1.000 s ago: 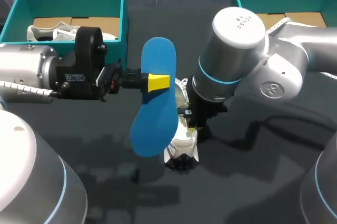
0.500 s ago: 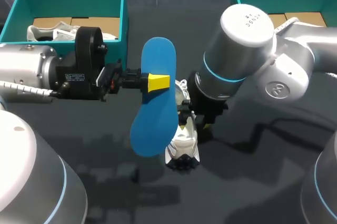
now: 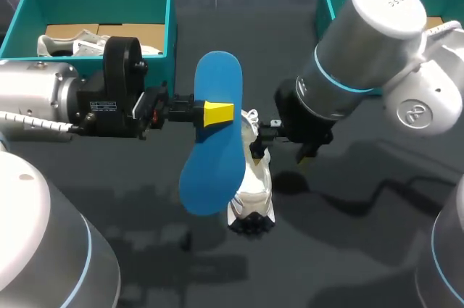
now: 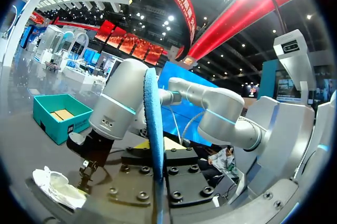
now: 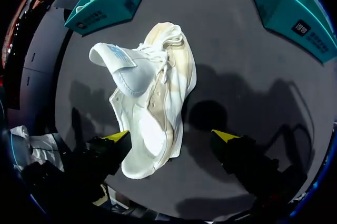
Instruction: Take the shoe out of the shoebox, open the shoe tongue, remove and reinsert the insole, then place the shoe into the shoebox
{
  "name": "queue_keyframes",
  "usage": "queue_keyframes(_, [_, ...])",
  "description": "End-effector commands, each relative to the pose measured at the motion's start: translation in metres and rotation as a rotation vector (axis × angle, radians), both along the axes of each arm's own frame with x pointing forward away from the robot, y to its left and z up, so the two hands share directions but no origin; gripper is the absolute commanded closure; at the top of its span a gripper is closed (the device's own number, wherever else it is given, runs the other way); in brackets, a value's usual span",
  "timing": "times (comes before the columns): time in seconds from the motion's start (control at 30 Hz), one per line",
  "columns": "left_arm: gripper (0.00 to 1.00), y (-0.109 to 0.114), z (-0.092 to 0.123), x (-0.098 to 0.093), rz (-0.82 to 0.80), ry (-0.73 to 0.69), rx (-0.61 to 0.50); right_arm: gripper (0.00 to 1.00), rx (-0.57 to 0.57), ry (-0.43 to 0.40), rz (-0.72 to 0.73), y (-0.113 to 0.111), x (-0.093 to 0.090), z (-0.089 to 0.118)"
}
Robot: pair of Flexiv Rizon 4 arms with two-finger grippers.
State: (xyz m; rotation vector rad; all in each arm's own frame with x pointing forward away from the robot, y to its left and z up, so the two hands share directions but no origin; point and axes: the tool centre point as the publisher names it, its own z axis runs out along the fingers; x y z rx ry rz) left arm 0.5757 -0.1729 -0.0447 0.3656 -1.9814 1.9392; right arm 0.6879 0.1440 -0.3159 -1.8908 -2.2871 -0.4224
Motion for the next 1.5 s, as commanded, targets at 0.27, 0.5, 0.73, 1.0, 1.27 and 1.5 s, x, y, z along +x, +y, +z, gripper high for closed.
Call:
queue_keyframes(0.27, [1.0,-0.002,-0.001,0.001,0.0,-0.001,-0.002,0.0,0.401,0.031,0.034,-0.026,0.003,0.041])
queue_keyframes(0.5, [1.0,-0.002,-0.001,0.001,0.0,-0.001,-0.002,0.0,0.401,0.031,0.034,-0.026,0.003,0.041])
queue_keyframes(0.73, [1.0,-0.002,-0.001,0.001,0.0,-0.001,-0.002,0.0,0.517,0.06,0.059,-0.02,0.015,0.051])
queue_keyframes(1.0, [1.0,-0.002,-0.001,0.001,0.0,-0.001,-0.002,0.0,0.676,0.122,0.066,-0.008,0.03,0.083])
queue_keyframes(1.27, [1.0,-0.002,-0.001,0.001,0.0,-0.001,-0.002,0.0,0.676,0.122,0.066,-0.008,0.03,0.083])
queue_keyframes(1.5, [1.0,-0.004,0.002,0.001,0.014,-0.137,-0.069,0.0,0.813,0.11,-0.005,-0.011,0.036,0.111])
